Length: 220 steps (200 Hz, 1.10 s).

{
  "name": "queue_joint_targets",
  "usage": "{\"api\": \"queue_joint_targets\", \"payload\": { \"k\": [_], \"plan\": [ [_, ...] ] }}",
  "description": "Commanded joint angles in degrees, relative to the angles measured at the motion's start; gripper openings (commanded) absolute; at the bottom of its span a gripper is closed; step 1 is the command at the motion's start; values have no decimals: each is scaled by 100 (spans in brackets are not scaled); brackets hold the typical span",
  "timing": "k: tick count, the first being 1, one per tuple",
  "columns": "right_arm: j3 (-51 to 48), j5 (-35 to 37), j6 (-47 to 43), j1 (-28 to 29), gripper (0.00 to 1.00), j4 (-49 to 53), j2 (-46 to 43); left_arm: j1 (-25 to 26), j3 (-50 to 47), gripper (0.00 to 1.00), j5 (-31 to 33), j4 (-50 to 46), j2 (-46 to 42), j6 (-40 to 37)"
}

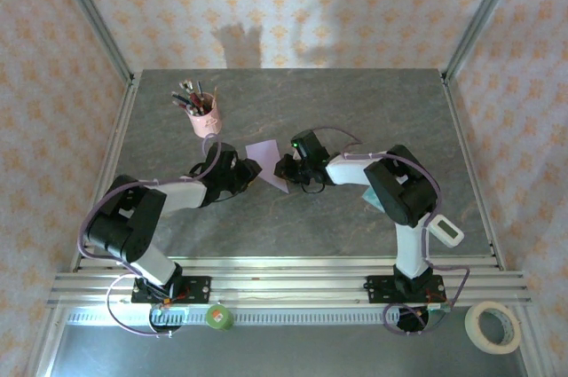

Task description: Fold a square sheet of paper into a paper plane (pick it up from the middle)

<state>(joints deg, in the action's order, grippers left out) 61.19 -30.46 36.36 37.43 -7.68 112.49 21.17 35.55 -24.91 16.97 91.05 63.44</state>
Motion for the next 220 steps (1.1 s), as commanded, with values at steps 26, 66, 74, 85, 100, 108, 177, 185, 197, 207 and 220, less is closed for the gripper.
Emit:
{"api": "queue_joint_targets", "payload": {
  "k": [26, 66, 74, 85, 100, 108, 177, 185, 197, 207, 220],
  "plan": [
    [-52, 20, -152, 36, 18, 430, 184, 26, 216, 36, 336, -198, 272, 28],
    [-126, -13, -179, 37, 18, 396, 208, 40, 216, 31, 199, 158, 453, 85],
    [-125, -16, -203, 36, 18, 424, 216, 45, 224, 30, 181, 215, 477, 90],
    [-125, -22, -226, 36, 17, 434, 221, 42, 250, 29, 155, 256, 507, 73],
    [-127, -51, -242, 28, 18, 426, 237, 44, 251, 28, 100, 350, 568, 121],
    [-117, -78, -254, 28, 17, 425, 264, 51, 228, 27, 38, 451, 596, 163],
    [-99, -79, -294, -34, 17, 531, 274, 70, 236, 26, -123, 774, 644, 179],
    [-94, -66, -293, -34, 17, 538, 289, 62, 250, 27, -173, 785, 660, 154],
    [-92, -58, -305, -43, 17, 553, 305, 58, 225, 27, -260, 966, 683, 178],
    [-95, -39, -304, -43, 17, 557, 307, 45, 206, 27, -352, 1114, 695, 219],
    [-91, -23, -304, -42, 17, 566, 326, 1, 145, 27, -449, 1322, 696, 273]
  ]
}}
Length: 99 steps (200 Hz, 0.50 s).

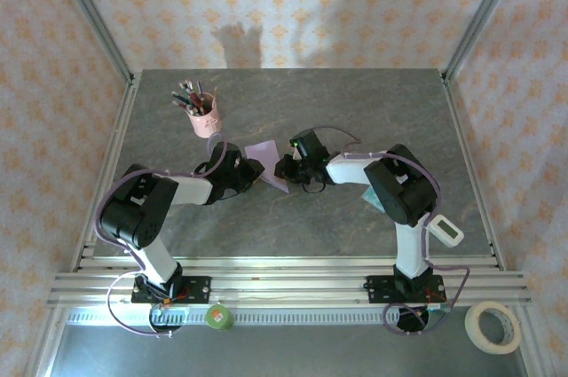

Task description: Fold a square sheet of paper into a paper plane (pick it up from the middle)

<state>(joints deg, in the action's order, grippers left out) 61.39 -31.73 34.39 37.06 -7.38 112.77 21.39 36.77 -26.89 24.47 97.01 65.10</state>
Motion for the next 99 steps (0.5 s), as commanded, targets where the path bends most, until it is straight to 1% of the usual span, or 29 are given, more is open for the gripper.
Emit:
{"api": "queue_joint_targets", "payload": {
  "k": [1, 49, 71, 99],
  "plan": [
    [-110, 104, -108, -5, 17, 535, 298, -25, 14, 27, -257, 592, 94, 112],
    [-115, 145, -133, -14, 17, 595, 319, -246, -63, 33, -697, 1169, 135, 126],
    [-116, 152, -136, -14, 18, 597, 316, -360, -43, 33, -754, 1081, 181, 63],
    [-92, 164, -143, -12, 18, 612, 325, -427, 117, 34, -869, 704, 284, -182]
  ]
}}
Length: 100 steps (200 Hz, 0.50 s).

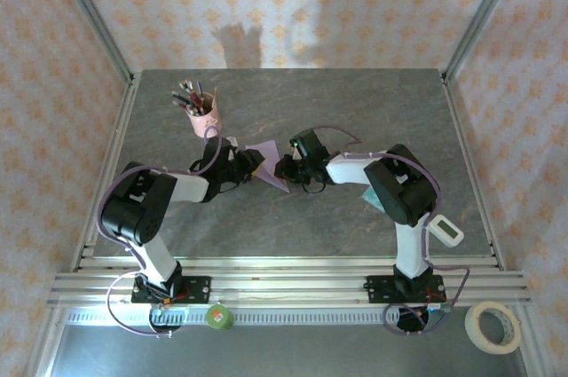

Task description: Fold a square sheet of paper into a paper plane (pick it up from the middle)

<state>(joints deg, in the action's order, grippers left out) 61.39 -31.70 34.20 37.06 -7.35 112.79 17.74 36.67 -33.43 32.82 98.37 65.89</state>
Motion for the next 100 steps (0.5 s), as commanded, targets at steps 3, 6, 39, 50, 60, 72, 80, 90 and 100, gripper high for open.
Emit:
{"api": "queue_joint_targets", "payload": {
  "k": [3, 6, 39, 50, 60, 72, 80, 90, 100],
  "plan": [
    [-92, 164, -130, -19, 18, 612, 334, -53, 143, 34, -223, -185, 154, -287],
    [-87, 167, -131, -16, 18, 619, 335, -63, 165, 34, -230, -225, 158, -309],
    [-73, 195, -132, -19, 18, 622, 335, -95, 304, 34, -264, -588, 246, -534],
    [-70, 197, -132, -18, 18, 615, 330, -104, 326, 34, -253, -704, 261, -592],
    [-70, 208, -128, -23, 19, 604, 331, -114, 343, 34, -252, -740, 269, -636],
    [-57, 206, -139, -23, 19, 580, 320, -137, 374, 34, -259, -804, 288, -701],
    [-60, 208, -162, -19, 20, 569, 314, -147, 390, 33, -283, -819, 310, -730],
    [-32, 237, -213, -20, 20, 576, 311, -166, 408, 32, -311, -818, 322, -765],
    [-14, 248, -271, -31, 21, 575, 296, -179, 441, 31, -338, -863, 333, -815]
  ]
}}
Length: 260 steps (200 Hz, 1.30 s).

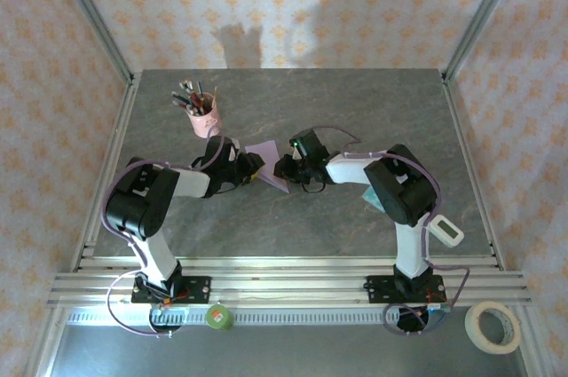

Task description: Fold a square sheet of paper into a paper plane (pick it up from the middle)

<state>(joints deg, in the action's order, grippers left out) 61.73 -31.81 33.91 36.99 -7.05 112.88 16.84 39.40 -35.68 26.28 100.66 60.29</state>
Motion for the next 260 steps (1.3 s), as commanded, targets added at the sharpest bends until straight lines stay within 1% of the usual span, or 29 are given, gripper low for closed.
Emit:
{"api": "queue_joint_targets", "payload": {
  "k": [1, 17, 28, 46, 62, 75, 90, 105, 128, 147, 158, 194, 206, 222, 243, 260],
  "plan": [
    [-48, 261, -248, -25, 21, 546, 287, -91, 171, 31, -114, -215, 103, -264],
    [-16, 169, -387, -27, 21, 503, 252, -88, 260, 29, -114, -448, 103, -440],
    [19, 141, -470, -34, 21, 496, 236, -85, 317, 24, -114, -595, 93, -563],
    [31, 67, -604, -28, 22, 373, 181, -93, 342, 20, -154, -638, 112, -628],
    [39, 81, -732, -32, 25, 255, 83, -86, 372, 13, -202, -628, 166, -642],
    [68, 155, -853, -34, 31, 190, -25, -94, 380, 8, -202, -638, 177, -643],
    [118, 273, -1078, -42, 36, 94, -220, -89, 406, 5, -160, -689, 143, -668],
    [-13, 506, -1293, -36, 40, -248, -531, -87, 477, 5, -49, -882, 84, -743],
    [-529, 1214, -1578, -40, 49, -961, -1101, -87, 568, 4, 167, -1169, -25, -824],
    [-722, 1496, -1906, -34, 55, -1097, -1332, -77, 631, 4, 278, -1324, -75, -843],
    [-746, 1491, -2192, -18, 55, -1024, -1376, -76, 662, 4, 331, -1413, -89, -838],
    [-877, 1943, -2965, 332, 54, -793, -1521, -35, 817, 4, 430, -1672, -96, -833],
    [-775, 2034, -3146, 452, 52, -574, -1442, -9, 874, 4, 456, -1769, -105, -823],
    [-577, 2212, -3416, 637, 47, -233, -1284, 19, 954, 4, 482, -1879, -122, -818],
    [-446, 2391, -3692, 838, 47, -47, -1148, 38, 1064, 4, 516, -2036, -177, -804],
    [-368, 2385, -3769, 932, 47, -7, -1065, 55, 1152, 4, 560, -2136, -215, -827]
  ]
}}
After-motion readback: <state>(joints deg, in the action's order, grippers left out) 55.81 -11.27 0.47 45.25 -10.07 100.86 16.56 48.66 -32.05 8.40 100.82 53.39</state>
